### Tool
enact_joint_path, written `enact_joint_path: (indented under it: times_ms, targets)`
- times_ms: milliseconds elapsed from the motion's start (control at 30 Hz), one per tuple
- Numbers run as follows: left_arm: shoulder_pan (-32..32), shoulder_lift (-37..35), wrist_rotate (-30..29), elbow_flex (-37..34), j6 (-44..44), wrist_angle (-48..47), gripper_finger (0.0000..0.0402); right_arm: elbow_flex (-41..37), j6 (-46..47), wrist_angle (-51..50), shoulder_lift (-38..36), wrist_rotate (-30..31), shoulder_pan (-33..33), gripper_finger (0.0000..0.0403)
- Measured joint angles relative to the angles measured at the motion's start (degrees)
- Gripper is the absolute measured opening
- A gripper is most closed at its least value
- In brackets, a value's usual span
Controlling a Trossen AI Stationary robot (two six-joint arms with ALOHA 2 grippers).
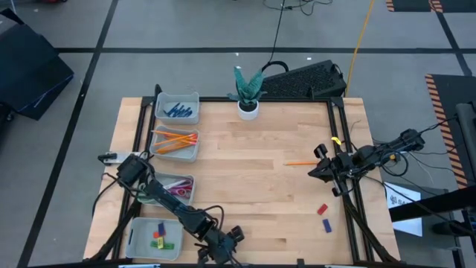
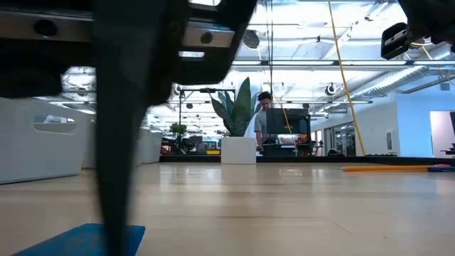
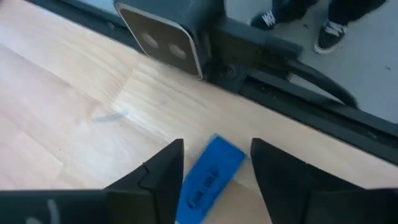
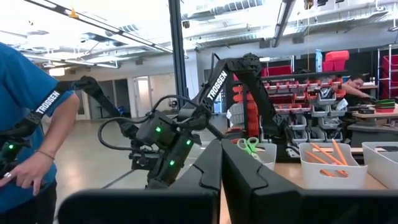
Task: Sort crayons/erasers/pens/pencils in bins
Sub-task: Put the blue eraser into the bottom
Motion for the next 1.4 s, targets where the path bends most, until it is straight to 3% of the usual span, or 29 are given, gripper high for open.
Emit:
enact_joint_path:
  times_ms: [233, 667, 1133, 1400]
  targets:
    - [0.1, -1.3, -0.5, 4.5, -0.4, -8.6, 0.0171, 0.0, 0.0, -0.2, 0.0, 0.0, 0.0, 0.0002]
    - [0.2, -1.9, -2.8, 5.6, -2.6, -8.4, 0.017, 0.0, 0.0, 0.0, 0.1, 0.0, 0.0, 0.0002]
    - [1.2, 0.1, -2.5, 5.3, 9.1, -7.7, 0.0172, 0.0, 0.0, 0.0, 0.1, 0.0, 0.0, 0.0002]
    - [2.8, 0.8, 1.8, 5.5, 14.0, -11.1, 0.0207, 0.0, 0.0, -0.1, 0.4, 0.0, 0.0, 0.0002]
